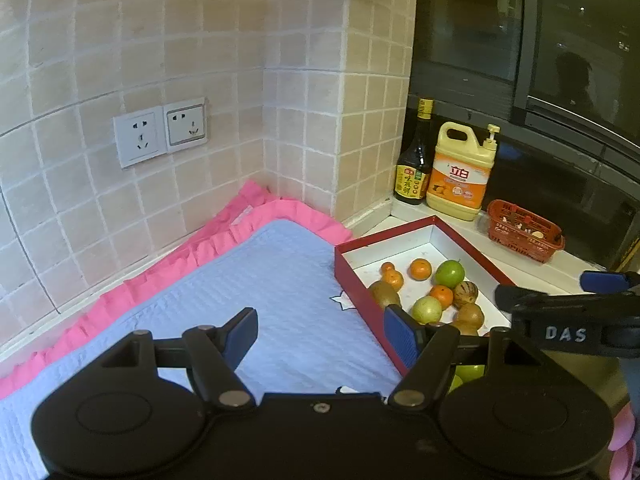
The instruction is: Organize fruits
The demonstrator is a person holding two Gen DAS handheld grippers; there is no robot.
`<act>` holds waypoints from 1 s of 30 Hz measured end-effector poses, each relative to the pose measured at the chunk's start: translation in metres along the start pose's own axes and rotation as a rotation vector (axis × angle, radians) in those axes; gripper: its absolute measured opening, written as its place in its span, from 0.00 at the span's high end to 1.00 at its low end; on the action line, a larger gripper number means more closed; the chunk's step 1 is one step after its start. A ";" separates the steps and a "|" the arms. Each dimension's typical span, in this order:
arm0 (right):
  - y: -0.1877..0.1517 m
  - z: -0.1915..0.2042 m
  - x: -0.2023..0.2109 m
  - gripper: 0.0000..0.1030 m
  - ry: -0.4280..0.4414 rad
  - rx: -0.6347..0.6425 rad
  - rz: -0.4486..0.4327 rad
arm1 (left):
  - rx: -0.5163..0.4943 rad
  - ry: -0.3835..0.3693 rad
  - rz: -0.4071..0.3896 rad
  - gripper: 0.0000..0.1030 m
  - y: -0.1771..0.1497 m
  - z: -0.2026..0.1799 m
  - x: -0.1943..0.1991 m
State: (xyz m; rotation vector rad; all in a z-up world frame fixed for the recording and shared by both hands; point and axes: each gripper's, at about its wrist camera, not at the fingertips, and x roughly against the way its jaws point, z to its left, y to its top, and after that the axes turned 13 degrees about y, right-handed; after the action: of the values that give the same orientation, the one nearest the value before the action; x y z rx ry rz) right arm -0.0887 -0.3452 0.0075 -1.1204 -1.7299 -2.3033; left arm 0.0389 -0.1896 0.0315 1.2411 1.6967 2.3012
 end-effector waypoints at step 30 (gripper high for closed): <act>0.001 -0.011 -0.008 0.00 -0.012 0.002 -0.001 | 0.027 0.025 0.018 0.20 0.003 0.003 -0.008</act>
State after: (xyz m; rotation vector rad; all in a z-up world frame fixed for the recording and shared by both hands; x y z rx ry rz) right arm -0.0884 -0.3577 0.0027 -1.1352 -1.7369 -2.2995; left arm 0.0472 -0.1920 0.0302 1.2427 1.7377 2.3204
